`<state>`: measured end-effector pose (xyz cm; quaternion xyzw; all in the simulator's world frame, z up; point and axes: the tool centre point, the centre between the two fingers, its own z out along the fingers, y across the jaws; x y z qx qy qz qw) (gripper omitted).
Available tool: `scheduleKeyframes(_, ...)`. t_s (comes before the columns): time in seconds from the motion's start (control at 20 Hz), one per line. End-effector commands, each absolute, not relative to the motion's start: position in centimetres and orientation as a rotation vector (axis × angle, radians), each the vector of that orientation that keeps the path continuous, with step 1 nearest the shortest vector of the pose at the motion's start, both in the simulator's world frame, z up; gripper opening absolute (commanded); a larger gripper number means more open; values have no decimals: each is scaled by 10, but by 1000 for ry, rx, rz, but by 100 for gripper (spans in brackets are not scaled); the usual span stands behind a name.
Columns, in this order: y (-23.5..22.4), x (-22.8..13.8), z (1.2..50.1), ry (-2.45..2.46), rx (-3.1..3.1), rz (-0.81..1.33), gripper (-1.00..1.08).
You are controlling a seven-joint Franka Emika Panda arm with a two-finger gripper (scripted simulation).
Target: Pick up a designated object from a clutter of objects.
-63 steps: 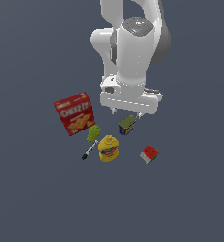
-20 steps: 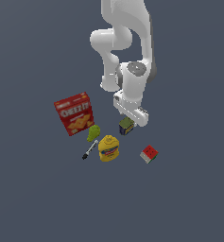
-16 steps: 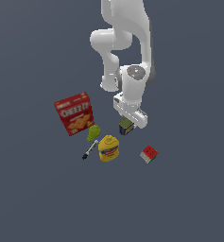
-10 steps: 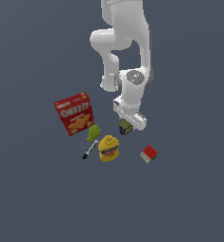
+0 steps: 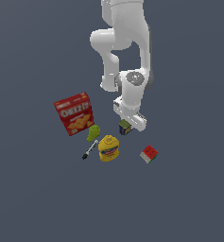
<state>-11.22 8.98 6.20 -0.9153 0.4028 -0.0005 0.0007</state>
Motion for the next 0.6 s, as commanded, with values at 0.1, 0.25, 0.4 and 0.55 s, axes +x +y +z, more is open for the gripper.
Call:
scheduleKeyframes(0.1, 89, -113, 61, 1266, -2875, 0, -100)
scheduleKeyframes(0.25, 89, -112, 63, 1265, -2874, -1, -100)
scheduleKeyframes(0.4, 88, -112, 67, 1265, -2874, -1, -100)
scheduleKeyframes(0.55, 86, -112, 75, 1265, -2874, -1, -100)
